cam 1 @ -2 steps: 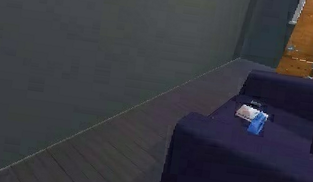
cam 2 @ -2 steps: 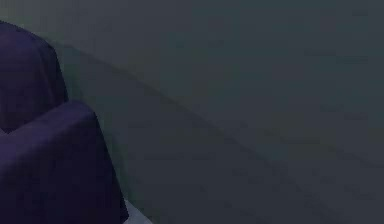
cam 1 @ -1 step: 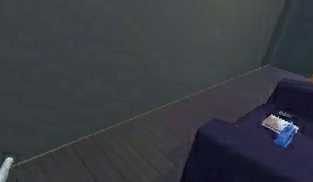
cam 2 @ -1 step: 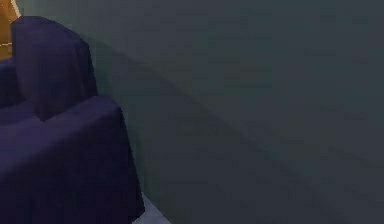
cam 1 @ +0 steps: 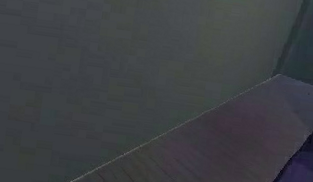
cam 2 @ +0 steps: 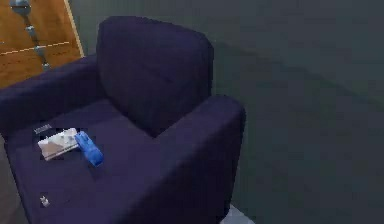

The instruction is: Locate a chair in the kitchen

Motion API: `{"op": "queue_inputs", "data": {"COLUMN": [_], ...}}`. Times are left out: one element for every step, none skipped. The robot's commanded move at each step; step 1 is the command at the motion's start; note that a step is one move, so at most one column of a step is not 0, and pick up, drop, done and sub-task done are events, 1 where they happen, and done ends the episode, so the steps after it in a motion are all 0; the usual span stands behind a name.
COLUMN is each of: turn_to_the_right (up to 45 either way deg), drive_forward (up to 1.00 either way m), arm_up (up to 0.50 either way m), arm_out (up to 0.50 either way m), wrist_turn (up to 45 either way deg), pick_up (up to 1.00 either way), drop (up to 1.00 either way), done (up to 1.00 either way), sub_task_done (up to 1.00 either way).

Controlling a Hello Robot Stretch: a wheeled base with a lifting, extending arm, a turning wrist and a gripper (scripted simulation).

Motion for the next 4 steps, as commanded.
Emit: {"op": "queue_inputs", "data": {"turn_to_the_right": [-36.0, 0.0, 27.0, 0.0], "drive_forward": [0.00, 0.15, 0.00, 0.40], "arm_up": [0.00, 0.00, 0.00, 0.00], "arm_out": [0.00, 0.00, 0.00, 0.00], "wrist_turn": [0.0, 0.0, 0.0, 0.0], "pick_up": [0.00, 0.00, 0.00, 0.00], "drop": [0.00, 0.00, 0.00, 0.00], "done": [0.00, 0.00, 0.00, 0.00], "sub_task_done": [0.00, 0.00, 0.00, 0.00]}}
